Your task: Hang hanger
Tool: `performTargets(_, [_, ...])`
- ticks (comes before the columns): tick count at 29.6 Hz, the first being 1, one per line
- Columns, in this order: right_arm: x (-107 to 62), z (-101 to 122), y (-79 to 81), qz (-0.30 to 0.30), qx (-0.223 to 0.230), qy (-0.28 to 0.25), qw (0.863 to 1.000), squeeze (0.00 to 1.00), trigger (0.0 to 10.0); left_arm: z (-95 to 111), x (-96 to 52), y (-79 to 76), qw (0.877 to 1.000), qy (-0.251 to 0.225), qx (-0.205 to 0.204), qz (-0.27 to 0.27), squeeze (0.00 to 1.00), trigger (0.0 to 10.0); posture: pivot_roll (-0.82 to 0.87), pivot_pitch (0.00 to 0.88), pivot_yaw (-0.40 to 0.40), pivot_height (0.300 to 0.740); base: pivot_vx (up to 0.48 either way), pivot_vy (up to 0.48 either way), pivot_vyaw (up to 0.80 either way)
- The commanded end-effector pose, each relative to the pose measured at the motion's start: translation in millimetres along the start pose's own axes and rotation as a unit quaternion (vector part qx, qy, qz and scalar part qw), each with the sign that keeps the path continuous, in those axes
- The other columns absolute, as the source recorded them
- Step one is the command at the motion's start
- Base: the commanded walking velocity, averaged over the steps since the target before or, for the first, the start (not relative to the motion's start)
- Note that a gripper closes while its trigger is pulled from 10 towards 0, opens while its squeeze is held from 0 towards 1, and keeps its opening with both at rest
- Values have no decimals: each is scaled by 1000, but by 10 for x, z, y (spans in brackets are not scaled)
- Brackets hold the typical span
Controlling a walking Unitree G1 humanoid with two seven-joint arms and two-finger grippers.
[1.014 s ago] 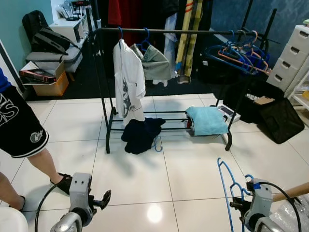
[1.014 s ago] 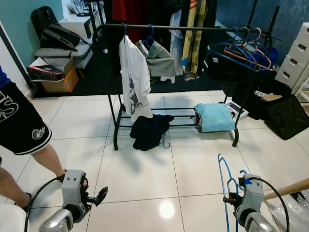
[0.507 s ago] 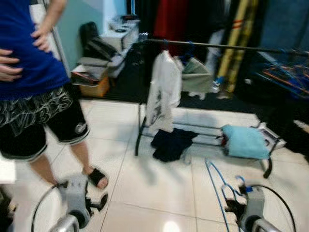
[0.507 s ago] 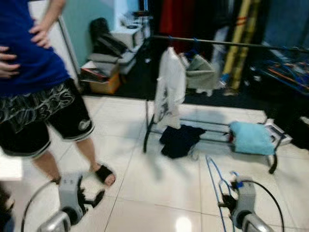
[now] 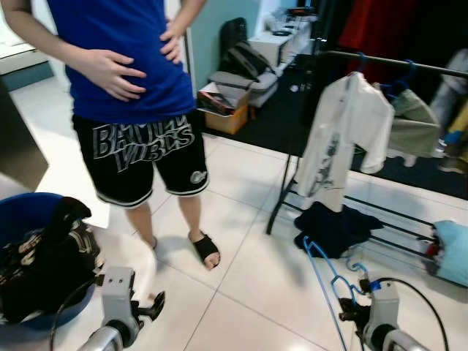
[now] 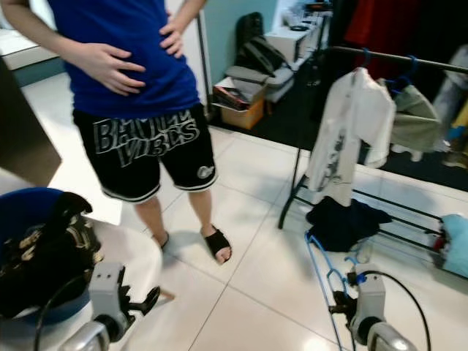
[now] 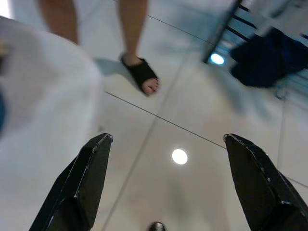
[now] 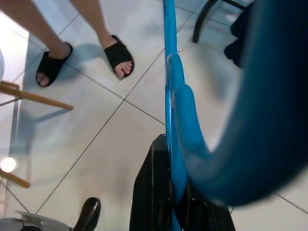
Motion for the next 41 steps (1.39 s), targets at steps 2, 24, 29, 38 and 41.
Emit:
performTargets(2, [-8, 0, -5, 1, -1, -2, 1000, 0, 10000, -42, -23, -14, 1000, 10, 6, -1, 0, 10000, -10, 0, -35, 740, 0, 0, 800])
performTargets(24, [-1, -37, -1, 2, -4, 8, 1000, 0, 10000, -30, -28, 3, 1000, 11, -7, 13, 0, 10000, -9, 0, -34, 740, 0, -165, 800])
performTargets(29, [1, -42, -2, 2, -5, 10, 1000, 0, 10000, -22, -27, 5, 1000, 10, -8, 14, 0, 10000, -8, 0, -34, 740, 0, 0, 800])
performTargets(38, [2, -48, -5, 3, -7, 13, 1000, 0, 10000, -15, -30, 6, 1000, 10, -7, 15, 0, 10000, -7, 0, -34, 740, 0, 0, 800])
performTargets(41, [2, -50, -7, 3, -7, 13, 1000, 0, 10000, -11, -32, 6, 1000, 10, -5, 15, 0, 10000, -7, 0, -34, 740, 0, 0, 800])
Point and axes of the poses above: a point about 5 cm out from each wrist's last joint towards the gripper, its own x axis pointing out of the wrist towards the gripper, its own z axis along the axis of the wrist's last joint, y = z × x, the point moved 2 cm from there along x, pointing out of the wrist towards the gripper, and after that the axes turned 7 degrees about x, right-handed, at the moved point
